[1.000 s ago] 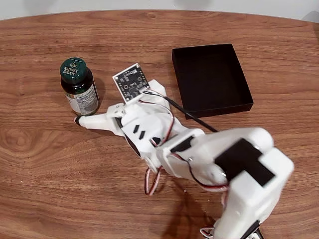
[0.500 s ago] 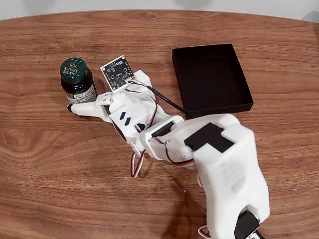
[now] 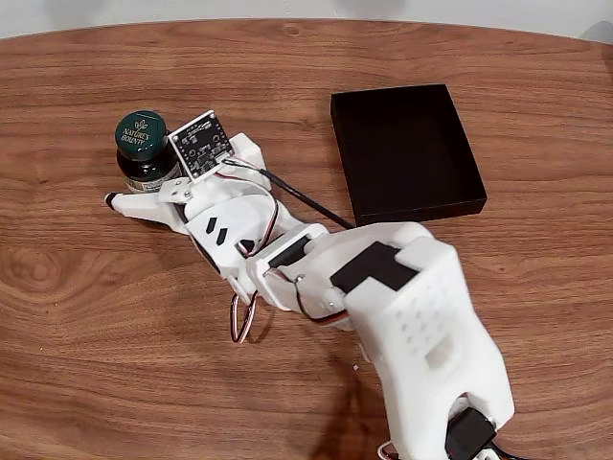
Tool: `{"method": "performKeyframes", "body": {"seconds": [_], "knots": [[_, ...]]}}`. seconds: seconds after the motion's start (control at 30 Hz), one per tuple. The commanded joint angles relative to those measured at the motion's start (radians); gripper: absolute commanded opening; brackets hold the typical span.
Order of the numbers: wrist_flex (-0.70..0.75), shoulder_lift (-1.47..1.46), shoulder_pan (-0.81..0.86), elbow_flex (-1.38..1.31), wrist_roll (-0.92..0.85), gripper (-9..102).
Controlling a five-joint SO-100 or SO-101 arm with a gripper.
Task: Pick up the pill bottle and place it in the black box.
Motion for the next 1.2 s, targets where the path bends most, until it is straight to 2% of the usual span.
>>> {"method": "performKeyframes", "body": {"seconds": [0.0,0.23,0.57,0.87,1.17], "knots": [[-0.043,0.008,-0.018,-0.083,-0.006,38],[-0.06,-0.048,-0.025,-0.146,-0.012,36],[-0.089,-0.025,-0.011,-0.118,-0.023,17],[-0.092,0.201,0.021,0.069,-0.026,14],[-0.12,0.485,0.141,0.279,-0.032,14]]}}
